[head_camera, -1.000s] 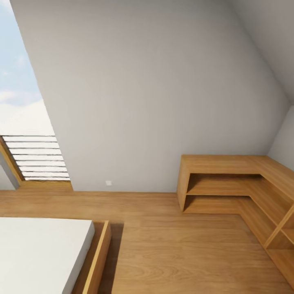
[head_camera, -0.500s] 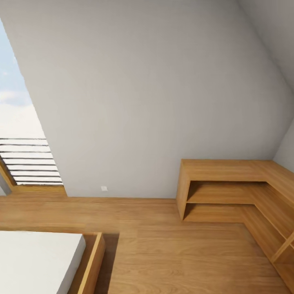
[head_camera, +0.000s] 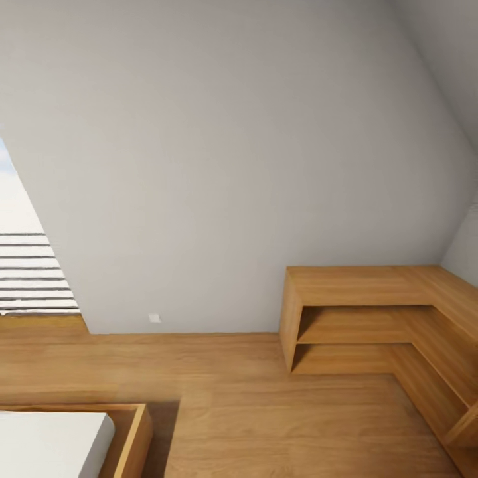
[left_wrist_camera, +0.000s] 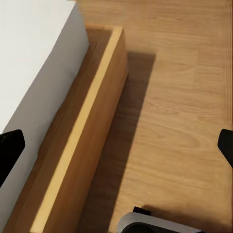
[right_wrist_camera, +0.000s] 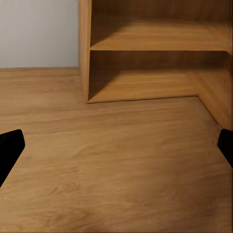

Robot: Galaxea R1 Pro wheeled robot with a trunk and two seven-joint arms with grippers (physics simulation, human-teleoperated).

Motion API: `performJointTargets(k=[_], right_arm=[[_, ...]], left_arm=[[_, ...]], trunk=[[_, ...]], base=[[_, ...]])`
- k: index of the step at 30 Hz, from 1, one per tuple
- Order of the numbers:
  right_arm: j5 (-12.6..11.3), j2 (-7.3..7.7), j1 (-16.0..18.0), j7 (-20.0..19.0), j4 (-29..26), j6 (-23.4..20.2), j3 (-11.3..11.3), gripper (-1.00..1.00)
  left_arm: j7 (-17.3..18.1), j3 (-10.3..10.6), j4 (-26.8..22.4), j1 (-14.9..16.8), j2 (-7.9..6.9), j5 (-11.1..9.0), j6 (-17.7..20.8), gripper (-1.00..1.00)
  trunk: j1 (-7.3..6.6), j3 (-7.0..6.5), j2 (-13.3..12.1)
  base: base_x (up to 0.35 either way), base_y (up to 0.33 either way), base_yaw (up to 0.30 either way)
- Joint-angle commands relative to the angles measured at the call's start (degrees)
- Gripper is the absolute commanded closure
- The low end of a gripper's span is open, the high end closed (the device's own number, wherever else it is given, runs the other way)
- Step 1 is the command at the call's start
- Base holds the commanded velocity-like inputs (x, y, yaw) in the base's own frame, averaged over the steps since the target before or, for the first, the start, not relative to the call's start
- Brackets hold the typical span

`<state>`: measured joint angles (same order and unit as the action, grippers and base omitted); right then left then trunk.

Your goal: In the bedroom, organize the workspace by keeping the computer under the desk, ensuring the monitor is on the desk, placing the keyboard on the desk next to the monitor, placing the mouse on the desk next to the keyboard, moving the folder from the swivel chair onto the desk next to the mouse, stacking the notebook on top of the folder with the pen on top of the notebook, and positioning the swivel chair next to the desk.

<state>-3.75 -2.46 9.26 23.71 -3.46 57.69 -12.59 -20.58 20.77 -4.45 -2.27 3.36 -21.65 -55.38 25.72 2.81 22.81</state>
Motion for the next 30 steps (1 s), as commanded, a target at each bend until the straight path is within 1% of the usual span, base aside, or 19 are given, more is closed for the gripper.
performJointTargets(k=[1, 9, 21, 30], right_arm=[[-0.35, 0.09, 0.06, 0.20, 0.04, 0.14, -0.51, -1.00], [-0.30, 0.52, 0.06, 0.20, 0.04, 0.14, -0.51, -1.00], [-0.30, 0.64, 0.06, 0.17, 0.04, 0.14, -0.58, -1.00], [-0.29, 0.62, 0.06, 0.11, 0.04, 0.14, -0.60, -1.00]], left_arm=[[-0.33, 0.50, -0.12, -0.02, -0.02, -0.32, -0.07, -1.00], [-0.33, 0.50, -0.12, -0.02, -0.08, -0.32, -0.08, -1.00], [-0.33, 0.50, -0.12, -0.02, -0.10, -0.33, -0.08, -1.00], [-0.30, 0.50, -0.12, -0.02, -0.10, -0.34, -0.08, -1.00]], trunk=[[0.07, 0.11, 0.11], [0.07, 0.11, 0.11], [0.07, 0.11, 0.11], [0.07, 0.11, 0.11]], base=[[0.328, -0.105, -0.233], [0.328, -0.105, -0.255], [0.328, -0.102, -0.271], [0.332, -0.024, -0.273]])
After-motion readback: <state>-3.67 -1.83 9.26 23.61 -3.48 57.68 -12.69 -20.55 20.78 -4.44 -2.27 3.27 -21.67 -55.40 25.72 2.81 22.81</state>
